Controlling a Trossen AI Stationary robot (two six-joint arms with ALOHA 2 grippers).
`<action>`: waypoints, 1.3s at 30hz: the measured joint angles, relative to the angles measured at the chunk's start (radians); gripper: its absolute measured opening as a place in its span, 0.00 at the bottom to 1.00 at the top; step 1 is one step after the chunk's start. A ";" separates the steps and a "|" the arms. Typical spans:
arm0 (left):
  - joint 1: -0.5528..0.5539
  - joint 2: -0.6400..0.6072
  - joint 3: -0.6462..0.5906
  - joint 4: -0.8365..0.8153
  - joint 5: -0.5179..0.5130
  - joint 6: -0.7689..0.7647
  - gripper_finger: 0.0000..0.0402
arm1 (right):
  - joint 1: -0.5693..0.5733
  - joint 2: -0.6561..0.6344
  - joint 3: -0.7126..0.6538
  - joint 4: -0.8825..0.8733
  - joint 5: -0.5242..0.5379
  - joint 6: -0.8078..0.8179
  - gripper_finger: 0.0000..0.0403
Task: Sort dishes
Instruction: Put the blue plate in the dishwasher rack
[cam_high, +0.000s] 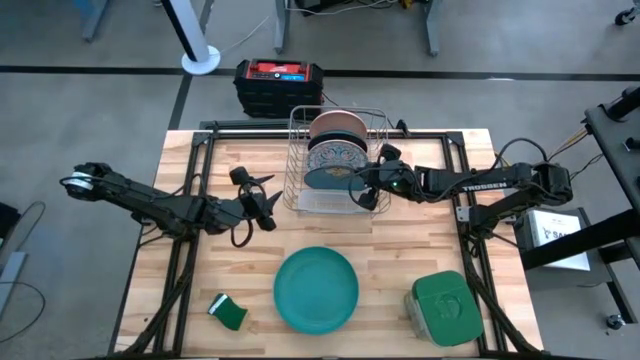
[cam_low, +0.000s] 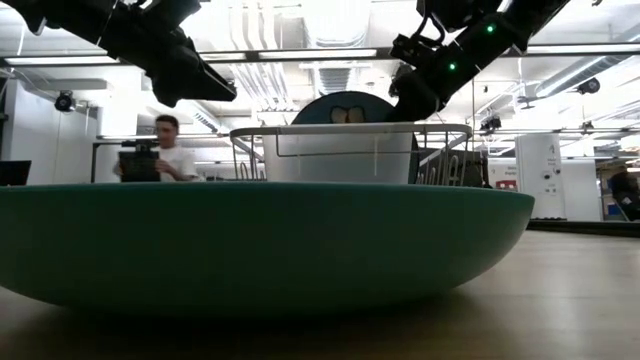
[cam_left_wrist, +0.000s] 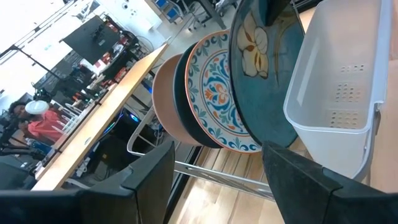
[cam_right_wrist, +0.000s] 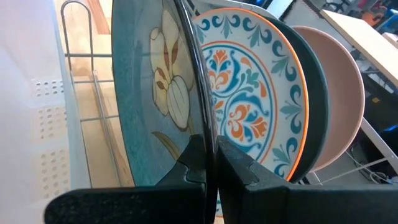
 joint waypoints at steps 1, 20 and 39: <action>0.000 0.000 0.000 -0.005 0.000 0.000 0.58 | 0.000 0.000 0.000 0.000 0.000 0.002 0.00; 0.000 -0.009 0.050 0.018 0.000 0.015 0.58 | -0.017 0.000 -0.010 -0.003 -0.020 0.046 0.00; 0.000 -0.009 0.048 0.009 -0.001 0.004 0.58 | -0.050 0.000 -0.011 -0.003 -0.088 0.131 0.00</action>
